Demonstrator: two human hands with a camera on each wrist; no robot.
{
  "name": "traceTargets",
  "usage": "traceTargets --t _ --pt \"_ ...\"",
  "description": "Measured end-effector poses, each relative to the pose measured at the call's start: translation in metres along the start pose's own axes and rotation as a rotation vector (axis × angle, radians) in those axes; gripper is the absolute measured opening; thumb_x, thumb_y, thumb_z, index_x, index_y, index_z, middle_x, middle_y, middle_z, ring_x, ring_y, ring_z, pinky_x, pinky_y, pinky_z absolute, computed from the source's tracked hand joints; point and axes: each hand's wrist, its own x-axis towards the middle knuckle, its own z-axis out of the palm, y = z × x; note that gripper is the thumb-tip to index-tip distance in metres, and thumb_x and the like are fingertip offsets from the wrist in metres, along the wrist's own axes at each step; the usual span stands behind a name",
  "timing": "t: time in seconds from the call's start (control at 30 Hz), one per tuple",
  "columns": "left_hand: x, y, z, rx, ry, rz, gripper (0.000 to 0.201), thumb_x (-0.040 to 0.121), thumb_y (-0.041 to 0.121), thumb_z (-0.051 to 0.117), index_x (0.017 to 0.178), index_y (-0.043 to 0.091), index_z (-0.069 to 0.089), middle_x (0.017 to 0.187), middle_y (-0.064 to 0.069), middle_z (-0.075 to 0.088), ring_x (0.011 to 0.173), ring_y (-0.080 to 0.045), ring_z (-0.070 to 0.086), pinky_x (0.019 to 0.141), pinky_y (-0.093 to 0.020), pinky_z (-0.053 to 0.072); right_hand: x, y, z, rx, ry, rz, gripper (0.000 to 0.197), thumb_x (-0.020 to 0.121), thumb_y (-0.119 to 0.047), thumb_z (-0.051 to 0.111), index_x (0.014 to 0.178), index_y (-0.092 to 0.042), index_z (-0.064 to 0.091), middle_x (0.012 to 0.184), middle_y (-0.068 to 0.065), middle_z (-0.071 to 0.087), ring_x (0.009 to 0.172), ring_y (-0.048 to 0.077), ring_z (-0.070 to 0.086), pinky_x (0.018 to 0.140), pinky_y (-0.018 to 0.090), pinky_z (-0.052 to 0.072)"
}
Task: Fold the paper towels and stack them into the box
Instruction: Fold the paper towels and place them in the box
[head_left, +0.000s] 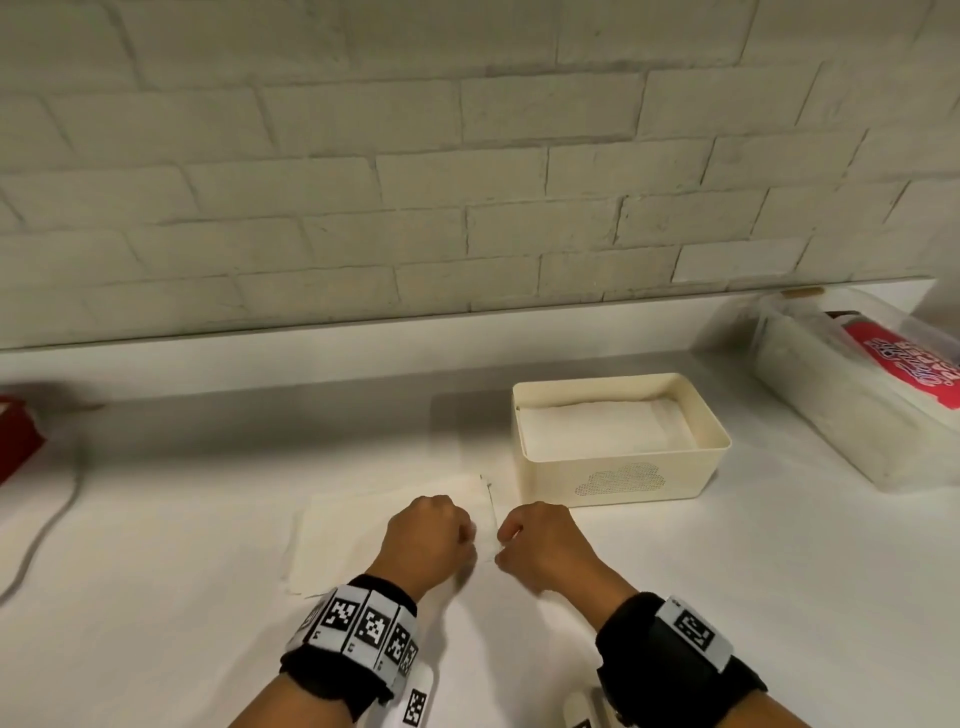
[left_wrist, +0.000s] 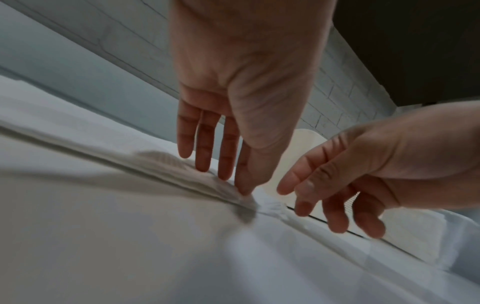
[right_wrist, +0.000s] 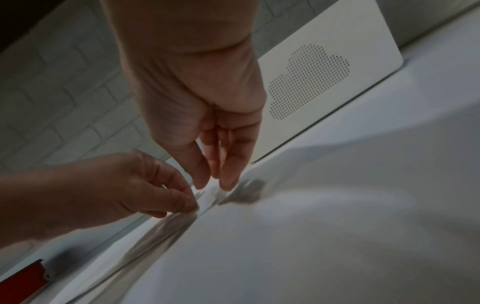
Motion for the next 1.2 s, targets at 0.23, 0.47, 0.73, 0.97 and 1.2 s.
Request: traceTargets --t 0.23,0.47,0.73,0.97,1.2 --pt "0.003 -0.005 -0.007 -0.082 -0.069 -0.033 0.013 0.081 0.033 0.062 0.086 0.021 0.067 0.092 0.005 0.061 0.088 -0.014 0.057 0.069 -0.023 0.042 0.009 -0.009 0.006 0.428 -0.051 0.168 0.02 0.085 -0.004 0.058 0.102 -0.014 0.052 0.067 0.006 0.054 0.044 0.017 0.048 0.042 0.023 0.04" --pt "0.001 -0.004 -0.006 -0.086 -0.062 0.006 0.04 0.073 0.047 0.072 0.104 0.024 0.06 0.105 0.006 0.062 0.098 -0.014 0.056 0.074 -0.024 0.041 0.015 -0.02 0.004 0.508 -0.035 0.163 0.028 0.082 -0.002 0.061 0.106 -0.016 0.054 0.059 0.009 0.057 0.041 0.018 0.048 0.045 0.028 0.044" --pt "-0.001 -0.02 -0.017 -0.507 0.008 -0.113 0.007 0.079 0.026 0.073 0.075 0.021 0.07 0.075 0.009 0.066 0.076 -0.007 0.059 0.077 -0.024 0.049 0.016 -0.024 -0.004 0.688 -0.014 0.055 0.024 0.089 -0.002 0.051 0.107 -0.016 0.055 0.065 0.0 0.061 0.035 0.014 0.05 0.043 0.027 0.042" --pt "-0.009 -0.033 -0.035 -0.926 0.092 -0.154 0.024 0.078 0.016 0.075 0.059 0.015 0.06 0.047 0.013 0.053 0.045 0.004 0.045 0.05 -0.005 0.035 0.009 -0.039 -0.003 0.851 -0.122 0.003 0.014 0.095 -0.012 0.041 0.106 -0.019 0.049 0.076 0.006 0.058 0.059 0.023 0.054 0.054 0.032 0.047" --pt "-0.011 -0.026 -0.047 -1.211 0.09 -0.098 0.017 0.087 0.017 0.063 0.071 0.014 0.067 0.062 0.008 0.065 0.063 -0.008 0.057 0.073 -0.022 0.047 0.006 -0.039 -0.012 0.88 -0.229 -0.209 0.049 0.082 0.0 0.058 0.126 -0.018 0.046 0.105 0.012 0.065 0.09 0.019 0.064 0.076 0.032 0.056"
